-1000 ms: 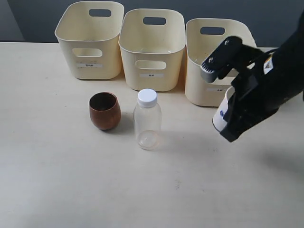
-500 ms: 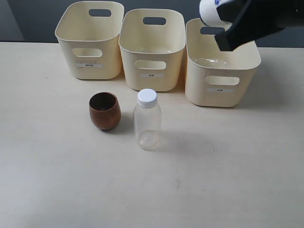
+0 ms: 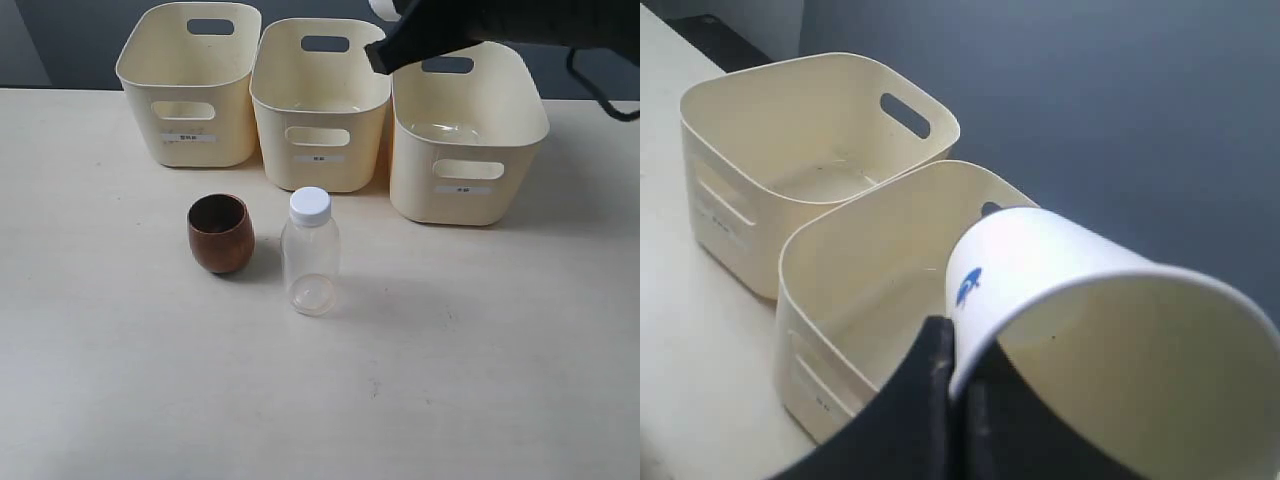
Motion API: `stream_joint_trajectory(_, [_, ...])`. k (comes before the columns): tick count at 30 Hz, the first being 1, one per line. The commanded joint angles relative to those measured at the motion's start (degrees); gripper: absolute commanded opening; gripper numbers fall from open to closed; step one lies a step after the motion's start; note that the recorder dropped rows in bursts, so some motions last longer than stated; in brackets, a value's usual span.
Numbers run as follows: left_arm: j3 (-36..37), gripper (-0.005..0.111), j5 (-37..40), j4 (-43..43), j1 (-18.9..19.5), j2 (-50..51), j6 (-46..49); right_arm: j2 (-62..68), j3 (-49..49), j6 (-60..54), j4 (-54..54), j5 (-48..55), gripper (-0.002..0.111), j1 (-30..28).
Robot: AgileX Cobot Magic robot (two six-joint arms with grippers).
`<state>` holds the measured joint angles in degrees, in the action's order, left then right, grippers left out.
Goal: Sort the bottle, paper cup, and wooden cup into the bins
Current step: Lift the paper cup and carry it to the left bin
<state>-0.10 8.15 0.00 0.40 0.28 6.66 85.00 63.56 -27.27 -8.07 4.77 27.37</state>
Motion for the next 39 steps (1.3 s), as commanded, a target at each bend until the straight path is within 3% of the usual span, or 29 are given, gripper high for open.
stream_joint_trajectory(1, [0.10, 0.000, -0.40, 0.00, 0.03, -0.28, -0.10, 5.41, 4.93, -0.16, 0.02, -1.28, -0.001, 0.07])
stream_joint_trajectory(20, [0.10, 0.000, -0.40, 0.00, 0.03, -0.28, -0.10, 23.92, 20.49, -0.16, 2.29, 0.30, -0.001, 0.07])
stream_joint_trajectory(39, [0.10, 0.000, -0.40, 0.00, 0.03, -0.28, -0.10, 36.49, 36.93, -3.01, 6.50, 20.27, -0.001, 0.07])
